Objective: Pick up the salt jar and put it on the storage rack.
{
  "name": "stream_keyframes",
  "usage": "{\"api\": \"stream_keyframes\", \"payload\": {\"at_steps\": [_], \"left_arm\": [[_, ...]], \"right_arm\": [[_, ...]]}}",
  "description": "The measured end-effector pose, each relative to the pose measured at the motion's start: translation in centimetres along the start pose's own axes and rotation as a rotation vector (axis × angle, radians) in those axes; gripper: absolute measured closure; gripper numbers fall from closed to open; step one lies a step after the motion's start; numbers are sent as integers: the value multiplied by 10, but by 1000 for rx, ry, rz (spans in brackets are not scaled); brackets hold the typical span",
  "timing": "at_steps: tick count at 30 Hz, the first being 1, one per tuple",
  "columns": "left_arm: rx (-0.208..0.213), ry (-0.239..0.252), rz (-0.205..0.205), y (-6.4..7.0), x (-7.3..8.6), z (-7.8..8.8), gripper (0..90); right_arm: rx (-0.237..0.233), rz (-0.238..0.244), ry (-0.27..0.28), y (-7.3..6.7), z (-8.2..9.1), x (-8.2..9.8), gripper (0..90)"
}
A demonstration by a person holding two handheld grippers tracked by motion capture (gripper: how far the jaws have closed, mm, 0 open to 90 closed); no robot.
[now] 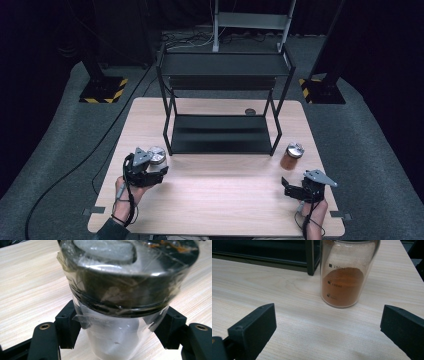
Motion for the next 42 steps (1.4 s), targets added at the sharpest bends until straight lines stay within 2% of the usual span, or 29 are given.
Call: {"api": "stream_keyframes", "payload": {"at_steps": [17, 30, 42], "left_arm": [[51, -22, -70, 10, -27, -10, 305], [76, -33, -103, 14, -45, -16, 305], [93, -22, -121, 15, -62, -16, 305]], "right_arm": [[-3, 1, 0, 0, 0, 0, 0], [-5, 0, 1, 1, 0, 0, 0], [-5, -1, 2, 1, 0, 0, 0]]}}
Point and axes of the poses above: each handheld gripper's, and its own axes: z roughly backward along the jaws, x roughly out of its underside, y roughly to its right, the point moved 3 cm from there along -z, roughly forward along the jaws, and after that the axes turned 1 degree about z, right-handed, at the moved point
